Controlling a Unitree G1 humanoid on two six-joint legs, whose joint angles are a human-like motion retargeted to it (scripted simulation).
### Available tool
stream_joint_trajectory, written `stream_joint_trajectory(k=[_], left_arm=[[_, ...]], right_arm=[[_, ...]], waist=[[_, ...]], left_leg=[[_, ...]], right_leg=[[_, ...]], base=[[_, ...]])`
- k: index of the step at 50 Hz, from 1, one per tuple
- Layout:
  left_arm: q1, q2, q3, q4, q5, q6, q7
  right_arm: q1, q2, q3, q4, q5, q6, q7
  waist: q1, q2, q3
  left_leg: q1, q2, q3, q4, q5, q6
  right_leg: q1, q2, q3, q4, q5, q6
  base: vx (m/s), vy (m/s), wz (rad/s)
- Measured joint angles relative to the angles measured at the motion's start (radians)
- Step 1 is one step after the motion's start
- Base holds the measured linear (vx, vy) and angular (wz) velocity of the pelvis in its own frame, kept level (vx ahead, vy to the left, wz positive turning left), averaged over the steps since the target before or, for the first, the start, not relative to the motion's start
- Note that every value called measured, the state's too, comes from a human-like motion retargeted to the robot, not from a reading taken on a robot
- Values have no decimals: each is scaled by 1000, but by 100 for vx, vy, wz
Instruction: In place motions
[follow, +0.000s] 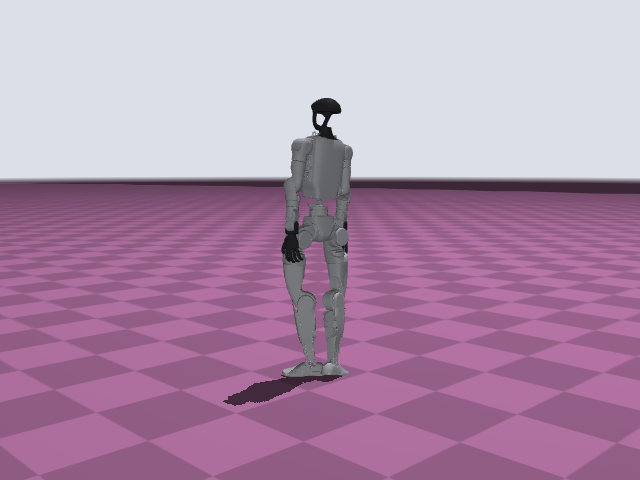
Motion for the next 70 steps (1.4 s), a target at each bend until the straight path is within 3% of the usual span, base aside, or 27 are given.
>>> stream_joint_trajectory(k=[2, 4, 5, 7, 9, 11, 15, 18, 20, 21, 23, 25, 28, 30, 36, 44, 60, 70], left_arm=[[-20, 1, -28, -3, 10, 13, -24], [-35, 8, -32, -17, 32, 21, -58], [-40, 13, -28, -25, 46, 26, -76], [-50, 28, -30, -34, 78, 36, -124], [-56, 39, -43, -32, 84, 46, -142], [-64, 49, -52, -30, 81, 53, -138], [-80, 66, -73, -34, 96, 56, -133], [-85, 65, -86, -40, 118, 66, -131], [-88, 64, -98, -44, 120, 64, -132], [-90, 64, -105, -44, 118, 64, -137], [-89, 66, -117, -41, 125, 67, -155], [-92, 56, -121, -31, 149, 80, -160], [-76, 28, -142, -3, 127, 53, -100], [-59, 29, -159, 6, 113, 25, -96], [-30, 24, -153, 8, 180, 76, -85], [-37, 22, -156, 8, 172, 58, -103], [-41, 8, -173, -39, 184, 63, -156], [-43, 25, -175, -125, 181, 54, -151]], right_arm=[[8, -8, -5, 7, 16, -5, -8], [1, -15, 4, 23, 12, -2, -11], [-6, -16, 10, 32, 7, 1, -12], [-17, -1, 19, 61, -1, 16, -25], [-17, 18, 22, 84, 16, 22, -36], [-19, 35, 28, 100, 42, 22, -37], [-8, 63, 48, 113, 60, 27, -37], [18, 73, 67, 126, 46, 29, -36], [35, 76, 78, 138, 33, 32, -36], [41, 79, 81, 145, 23, 35, -35], [57, 81, 81, 160, -7, 44, -23], [66, 87, 63, 169, -45, 64, 3], [78, 82, 34, 156, -72, 64, -1], [81, 77, 34, 139, -81, 61, -8], [32, 59, 48, 78, -62, 56, 9], [2, 85, 41, 49, -9, 56, 47], [54, 103, 112, 49, -77, 55, 8], [37, 73, 135, 106, -23, 79, -32]], waist=[[-1, 61, 23], [-27, 86, 46], [-33, 78, 52], [-64, 51, 51], [-102, 54, 56], [-130, 55, 67], [-178, 37, 68], [-184, -14, 75], [-164, -52, 102], [-149, -60, 117], [-121, -87, 126], [-101, -80, 112], [-9, -84, 74], [-24, -78, 63], [-102, -47, 28], [-43, -52, 4], [-67, -11, 15], [-49, 17, 100]], left_leg=[[9, 63, -48, 14, -14, 3], [13, 86, -81, 18, -22, 7], [12, 75, -84, 14, -24, 11], [-8, 44, -111, -6, -11, 25], [-25, 54, -165, -14, 5, 31], [-43, 66, -226, -15, 16, 32], [-81, 53, -340, -17, 28, 29], [-69, -6, -408, -20, 22, 31], [-30, -50, -441, -23, 13, 36], [-9, -56, -458, -20, 8, 35], [19, -79, -494, -9, -2, 31], [9, -72, -549, 10, -9, 31], [-1, -65, -558, 28, -23, 21], [-4, -66, -600, 30, -22, 23], [-19, -68, -697, 25, -21, 16], [-23, -66, -713, 25, -37, 6], [-14, -44, -695, 4, -41, -18], [-62, -15, -704, 34, -31, -35]], right_leg=[[-9, -54, 76, 202, 90, -92], [-84, -145, 233, 448, 113, -167], [-145, -194, 338, 561, 113, -179], [-322, -153, 672, 682, 85, -99], [-401, -4, 900, 663, 75, -21], [-430, 61, 987, 609, 45, -10], [-440, 45, 989, 383, -37, -63], [-420, 70, 1116, 140, -84, -64], [-389, 82, 1238, 3, -64, -33], [-361, 87, 1266, -41, -17, -54], [-310, 28, 1136, -82, 27, -39], [-263, 24, 1036, -123, 32, -23], [-244, 26, 1025, -128, 2, -28], [-240, 26, 1010, -118, -11, -31], [-189, 48, 923, -145, -49, -47], [-181, 55, 903, -152, -61, -55], [-186, 72, 893, -150, -49, -62], [-188, 90, 844, -169, -25, -94]], base=[[27, 21, 134], [25, 17, 125], [18, 7, 98], [11, -7, 138], [9, -13, 154], [5, -15, 145], [10, -18, 143], [18, -17, 133], [22, -18, 108], [21, -15, 92], [23, -11, 103], [20, -12, 121], [17, -11, 42], [14, -6, 89], [5, -1, 83], [5, -4, 11], [0, 0, 0], [-12, -5, 14]])
